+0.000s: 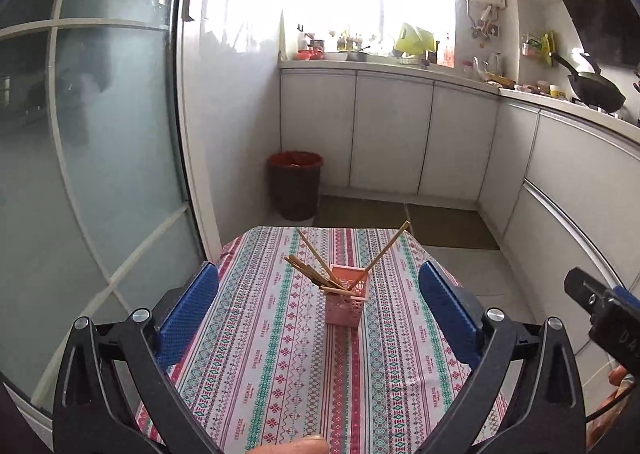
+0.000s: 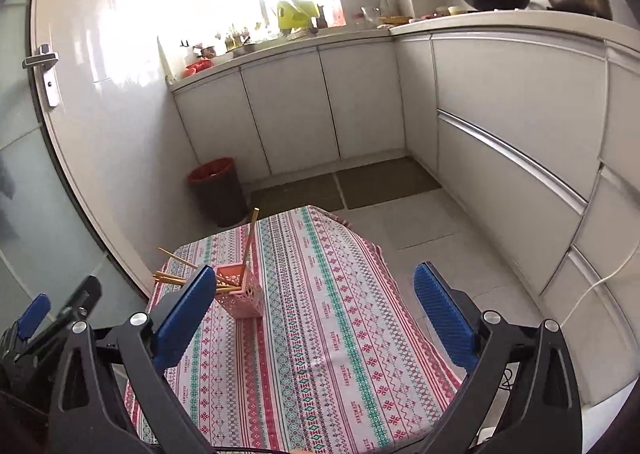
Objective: Organize utensils
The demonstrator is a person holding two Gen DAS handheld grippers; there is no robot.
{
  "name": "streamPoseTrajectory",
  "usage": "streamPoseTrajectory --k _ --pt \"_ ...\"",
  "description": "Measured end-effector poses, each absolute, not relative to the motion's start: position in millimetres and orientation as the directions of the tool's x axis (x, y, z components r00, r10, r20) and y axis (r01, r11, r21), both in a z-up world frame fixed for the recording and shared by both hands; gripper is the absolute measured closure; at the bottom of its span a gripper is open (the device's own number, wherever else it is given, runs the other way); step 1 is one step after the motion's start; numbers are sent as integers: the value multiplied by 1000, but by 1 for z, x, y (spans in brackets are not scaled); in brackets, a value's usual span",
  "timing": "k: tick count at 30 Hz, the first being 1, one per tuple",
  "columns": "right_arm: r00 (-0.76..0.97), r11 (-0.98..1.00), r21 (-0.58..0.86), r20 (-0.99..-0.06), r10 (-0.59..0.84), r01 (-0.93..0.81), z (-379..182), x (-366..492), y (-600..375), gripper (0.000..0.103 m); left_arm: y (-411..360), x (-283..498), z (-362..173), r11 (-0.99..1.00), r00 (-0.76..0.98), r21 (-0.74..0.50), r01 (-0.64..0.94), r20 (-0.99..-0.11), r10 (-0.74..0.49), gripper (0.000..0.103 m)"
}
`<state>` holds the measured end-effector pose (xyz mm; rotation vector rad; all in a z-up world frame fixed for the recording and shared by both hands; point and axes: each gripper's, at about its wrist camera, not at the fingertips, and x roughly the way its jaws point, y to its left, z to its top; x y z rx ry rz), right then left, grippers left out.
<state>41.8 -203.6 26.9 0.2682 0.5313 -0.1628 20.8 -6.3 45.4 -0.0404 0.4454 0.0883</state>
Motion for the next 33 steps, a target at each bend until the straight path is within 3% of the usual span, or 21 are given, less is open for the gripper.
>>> streamPoseTrajectory --k 12,33 --pt "836 938 78 -483 -260 337 27 35 -194 7 -33 19 49 993 898 14 -116 -426 111 7" --pt "818 936 126 -533 -216 329 20 40 -201 7 -37 21 43 994 895 26 -108 -433 109 7"
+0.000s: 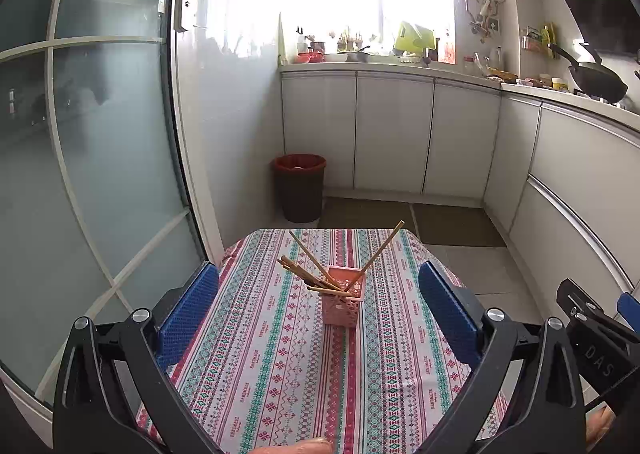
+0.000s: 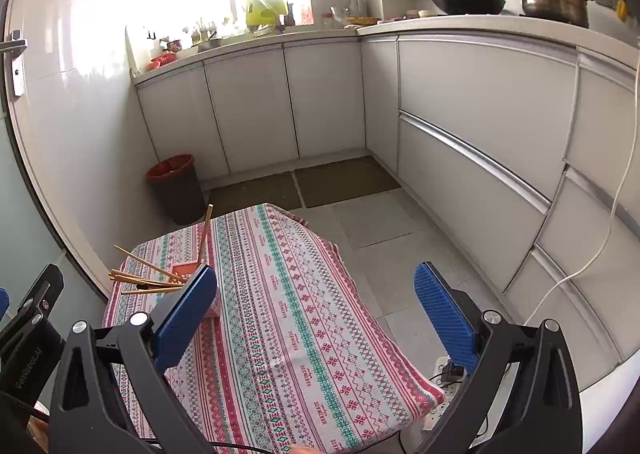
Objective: Organize utensils
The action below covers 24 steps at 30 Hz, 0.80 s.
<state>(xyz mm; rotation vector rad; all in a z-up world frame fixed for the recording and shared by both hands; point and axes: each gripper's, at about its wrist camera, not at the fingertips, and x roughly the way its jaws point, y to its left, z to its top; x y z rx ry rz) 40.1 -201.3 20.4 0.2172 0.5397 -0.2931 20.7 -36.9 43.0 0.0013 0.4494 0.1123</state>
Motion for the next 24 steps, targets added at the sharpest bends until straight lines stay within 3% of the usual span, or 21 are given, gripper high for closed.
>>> streamPoseTrajectory --k 24 --pt "809 936 125 -548 -212 330 16 44 -201 7 -36 23 41 994 890 34 -102 -443 107 7"
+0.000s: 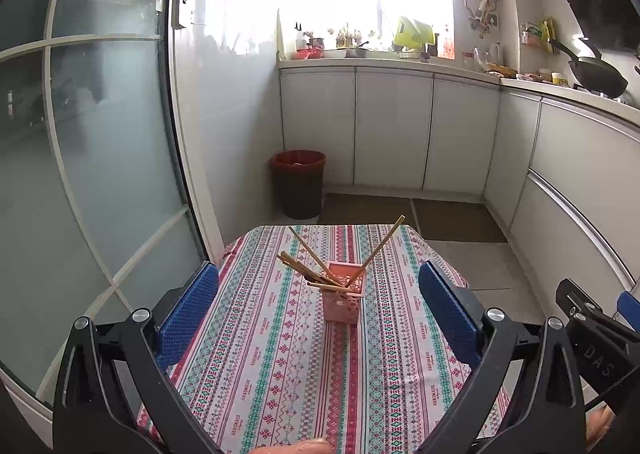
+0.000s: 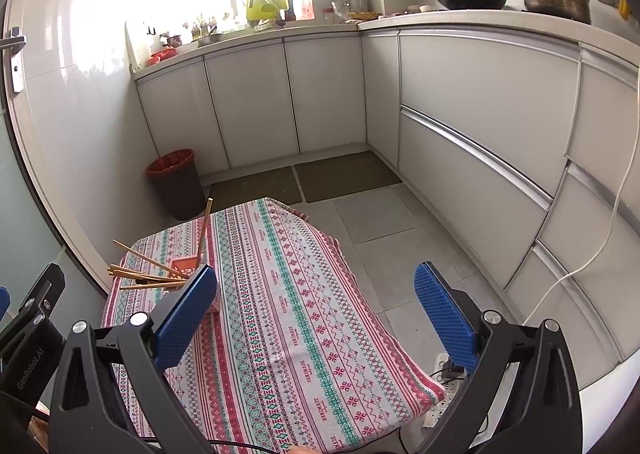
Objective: Organize utensils
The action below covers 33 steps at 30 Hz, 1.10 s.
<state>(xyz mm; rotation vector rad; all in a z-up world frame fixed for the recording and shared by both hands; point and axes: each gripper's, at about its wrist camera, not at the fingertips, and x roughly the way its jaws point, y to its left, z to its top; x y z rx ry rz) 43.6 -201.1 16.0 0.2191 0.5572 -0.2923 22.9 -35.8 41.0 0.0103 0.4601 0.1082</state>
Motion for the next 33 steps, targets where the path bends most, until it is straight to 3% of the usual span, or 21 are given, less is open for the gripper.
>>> streamPoseTrajectory --k 33 --pt "800 937 124 -564 -205 327 12 47 -202 7 -35 24 38 994 886 38 -99 -452 106 7"
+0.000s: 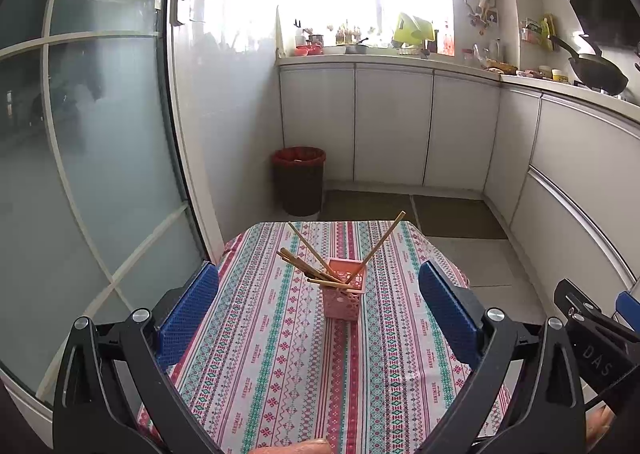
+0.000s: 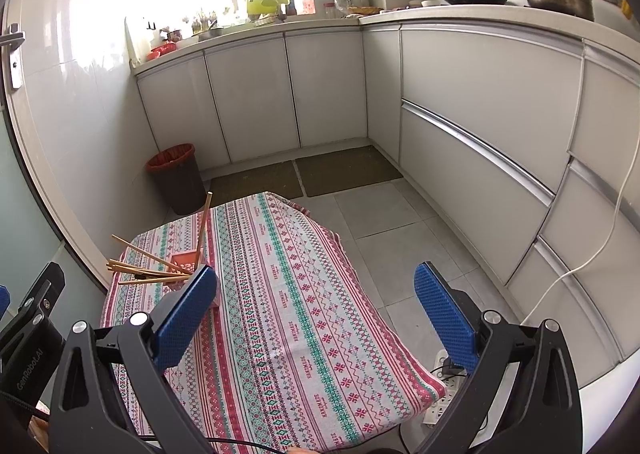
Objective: Organize utensils
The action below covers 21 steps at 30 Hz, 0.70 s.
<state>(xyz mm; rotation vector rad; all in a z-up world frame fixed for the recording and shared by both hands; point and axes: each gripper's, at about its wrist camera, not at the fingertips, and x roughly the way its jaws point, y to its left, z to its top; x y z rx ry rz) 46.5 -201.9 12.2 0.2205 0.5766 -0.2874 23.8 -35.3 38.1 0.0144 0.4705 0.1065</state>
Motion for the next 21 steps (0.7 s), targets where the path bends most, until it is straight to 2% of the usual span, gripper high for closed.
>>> streamPoseTrajectory --k 14,21 --pt "792 939 120 -578 -197 322 10 50 -202 7 -39 23 33 996 886 48 -81 -454 94 7" --pt "788 940 118 -584 -195 320 9 51 -201 7 -44 18 34 996 900 59 -60 -428 80 15"
